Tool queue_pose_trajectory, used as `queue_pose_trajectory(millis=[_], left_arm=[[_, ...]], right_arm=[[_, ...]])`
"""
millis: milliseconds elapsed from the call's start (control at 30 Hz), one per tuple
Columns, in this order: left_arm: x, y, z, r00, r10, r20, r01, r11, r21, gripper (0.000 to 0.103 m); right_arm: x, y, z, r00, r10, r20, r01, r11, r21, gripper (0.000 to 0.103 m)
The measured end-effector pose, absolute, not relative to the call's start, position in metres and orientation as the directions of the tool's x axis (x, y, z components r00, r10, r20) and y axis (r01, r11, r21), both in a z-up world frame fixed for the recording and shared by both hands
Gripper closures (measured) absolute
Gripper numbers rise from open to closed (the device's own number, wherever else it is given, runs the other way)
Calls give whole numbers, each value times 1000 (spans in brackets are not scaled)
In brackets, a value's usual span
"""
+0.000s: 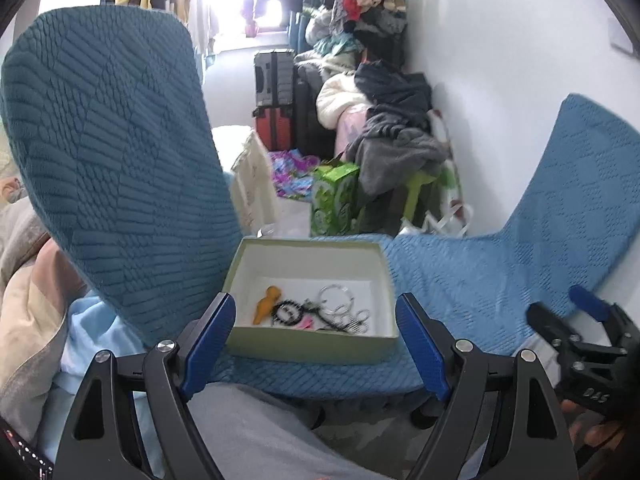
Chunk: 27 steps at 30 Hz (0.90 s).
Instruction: Organize jewelry
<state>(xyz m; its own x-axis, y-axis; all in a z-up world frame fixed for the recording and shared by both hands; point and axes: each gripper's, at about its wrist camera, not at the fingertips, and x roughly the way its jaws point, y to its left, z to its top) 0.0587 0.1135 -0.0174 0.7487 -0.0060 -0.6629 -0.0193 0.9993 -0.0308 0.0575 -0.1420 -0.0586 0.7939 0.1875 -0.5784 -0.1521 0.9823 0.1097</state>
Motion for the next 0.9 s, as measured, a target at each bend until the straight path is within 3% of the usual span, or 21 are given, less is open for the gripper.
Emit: queue_pose_trajectory(millis=[900], left_arm=[[72,128,-41,688,-18,-725,-28,998,-52,20]], right_arm=[[65,-141,-77,765,150,-626,-105,989,109,0]])
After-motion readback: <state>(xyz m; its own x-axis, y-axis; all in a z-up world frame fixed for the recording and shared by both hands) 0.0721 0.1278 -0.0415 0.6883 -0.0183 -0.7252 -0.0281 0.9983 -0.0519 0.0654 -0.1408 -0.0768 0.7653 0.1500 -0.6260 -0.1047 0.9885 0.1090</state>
